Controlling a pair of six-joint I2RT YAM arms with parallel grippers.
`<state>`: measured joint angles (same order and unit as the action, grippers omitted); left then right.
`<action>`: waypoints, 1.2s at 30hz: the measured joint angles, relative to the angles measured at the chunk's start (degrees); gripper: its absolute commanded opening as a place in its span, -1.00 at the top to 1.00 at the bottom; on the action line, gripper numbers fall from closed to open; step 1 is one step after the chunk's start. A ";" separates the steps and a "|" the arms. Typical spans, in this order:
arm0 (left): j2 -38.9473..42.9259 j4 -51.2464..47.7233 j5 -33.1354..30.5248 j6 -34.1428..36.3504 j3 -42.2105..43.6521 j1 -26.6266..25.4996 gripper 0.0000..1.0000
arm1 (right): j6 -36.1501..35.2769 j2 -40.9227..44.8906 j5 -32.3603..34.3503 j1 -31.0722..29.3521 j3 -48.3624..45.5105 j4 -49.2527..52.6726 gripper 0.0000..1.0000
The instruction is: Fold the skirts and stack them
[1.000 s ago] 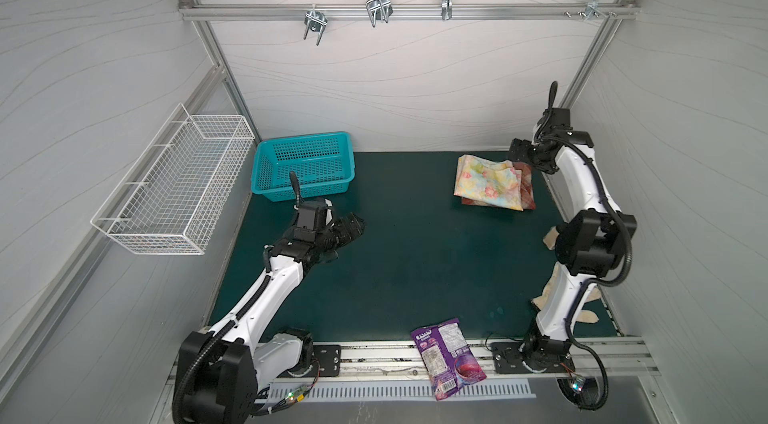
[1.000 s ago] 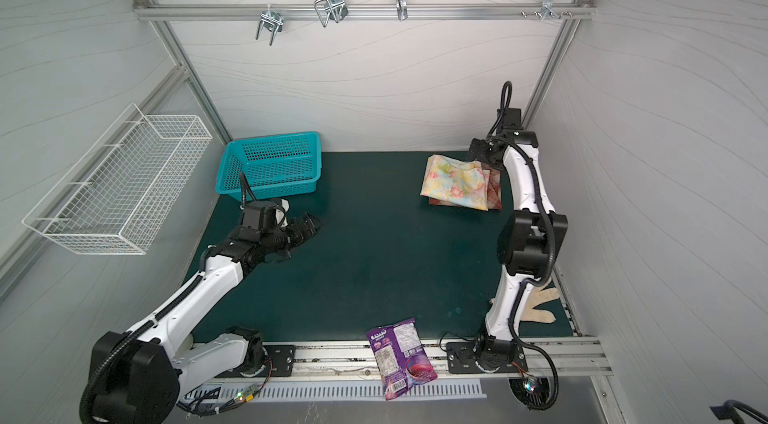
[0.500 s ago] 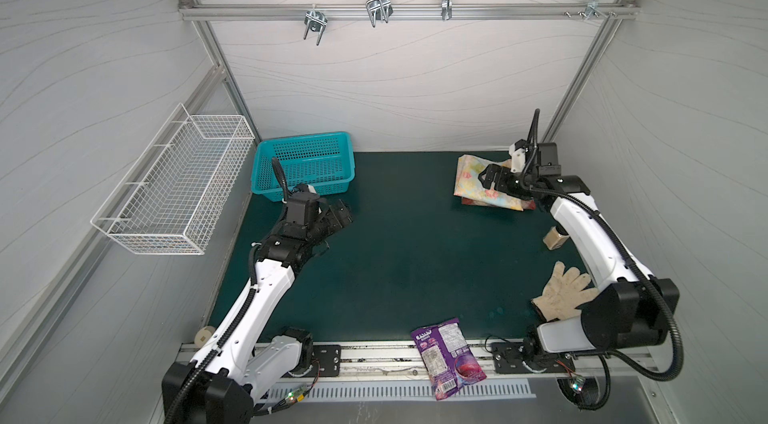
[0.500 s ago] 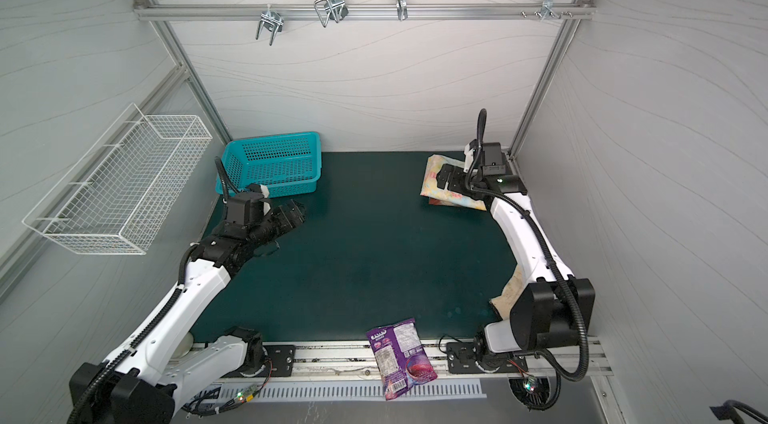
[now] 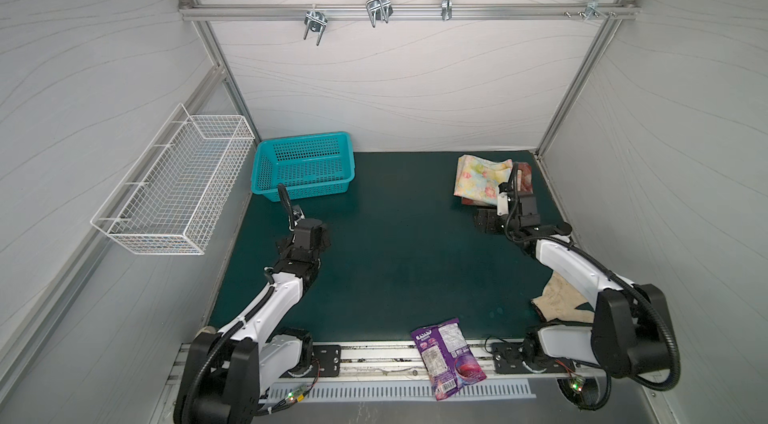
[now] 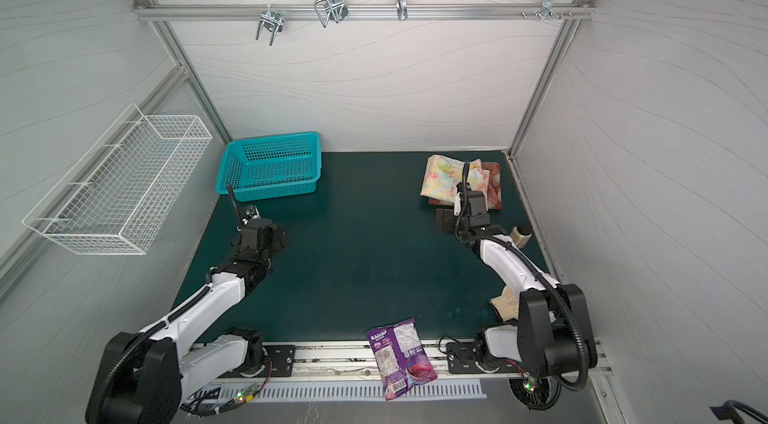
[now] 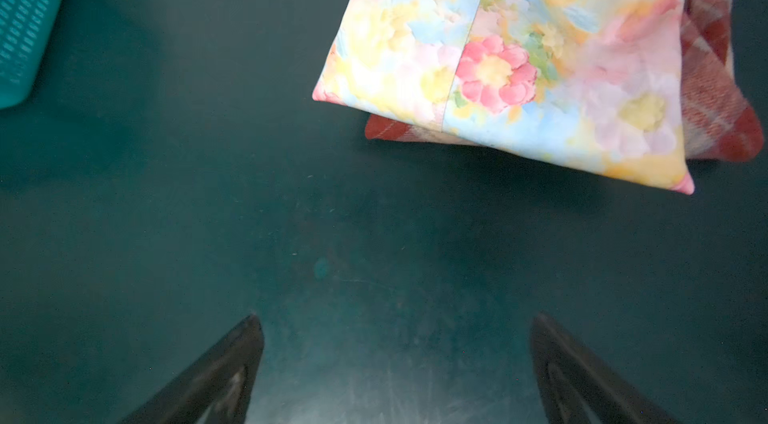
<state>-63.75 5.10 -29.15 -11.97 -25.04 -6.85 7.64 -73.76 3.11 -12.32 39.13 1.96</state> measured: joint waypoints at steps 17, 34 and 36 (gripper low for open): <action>-24.13 44.26 15.21 3.61 8.26 10.25 -0.98 | -6.91 -4.63 9.70 0.37 -10.91 -26.75 -0.98; -24.46 44.52 19.58 6.12 3.58 9.46 -0.98 | -7.45 -16.22 2.25 6.80 -14.05 -44.48 -0.98; -24.52 44.28 19.80 6.88 2.36 8.90 -0.99 | -7.43 -16.22 1.86 6.80 -14.05 -44.78 -0.98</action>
<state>-88.27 49.39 -9.34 -5.08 -22.68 2.04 0.21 -89.97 4.97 -5.52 25.08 -42.83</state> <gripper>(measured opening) 0.992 0.991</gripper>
